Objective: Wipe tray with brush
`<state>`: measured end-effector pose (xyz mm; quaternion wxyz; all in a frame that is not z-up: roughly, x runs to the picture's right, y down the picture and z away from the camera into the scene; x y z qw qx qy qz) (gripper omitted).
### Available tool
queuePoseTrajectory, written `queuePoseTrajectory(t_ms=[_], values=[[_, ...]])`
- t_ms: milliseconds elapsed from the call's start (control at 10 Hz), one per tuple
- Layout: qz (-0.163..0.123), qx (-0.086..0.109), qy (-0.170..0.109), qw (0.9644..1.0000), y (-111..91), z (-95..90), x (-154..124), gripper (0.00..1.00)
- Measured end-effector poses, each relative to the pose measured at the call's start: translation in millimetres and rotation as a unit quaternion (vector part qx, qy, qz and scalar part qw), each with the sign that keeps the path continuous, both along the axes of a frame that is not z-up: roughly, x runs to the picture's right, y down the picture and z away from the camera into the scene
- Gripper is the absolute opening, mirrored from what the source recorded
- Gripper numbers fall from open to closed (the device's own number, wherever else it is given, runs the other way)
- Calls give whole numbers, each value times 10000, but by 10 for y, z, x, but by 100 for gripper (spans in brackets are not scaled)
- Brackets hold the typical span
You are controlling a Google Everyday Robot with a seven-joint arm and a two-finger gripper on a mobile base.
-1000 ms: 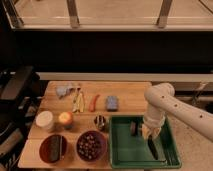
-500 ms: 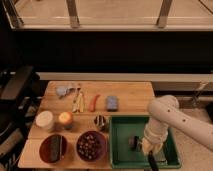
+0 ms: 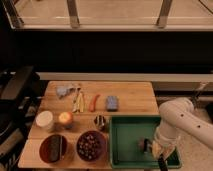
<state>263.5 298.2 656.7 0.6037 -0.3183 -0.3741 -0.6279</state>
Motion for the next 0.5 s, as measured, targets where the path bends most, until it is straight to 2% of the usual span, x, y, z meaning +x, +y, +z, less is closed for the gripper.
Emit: queuePoseTrajectory(t_ms=[300,500], values=[[-174,23,-7,9998,-424,290,0,0],[-254,-25,-97,9996,-536,443,-81,0]])
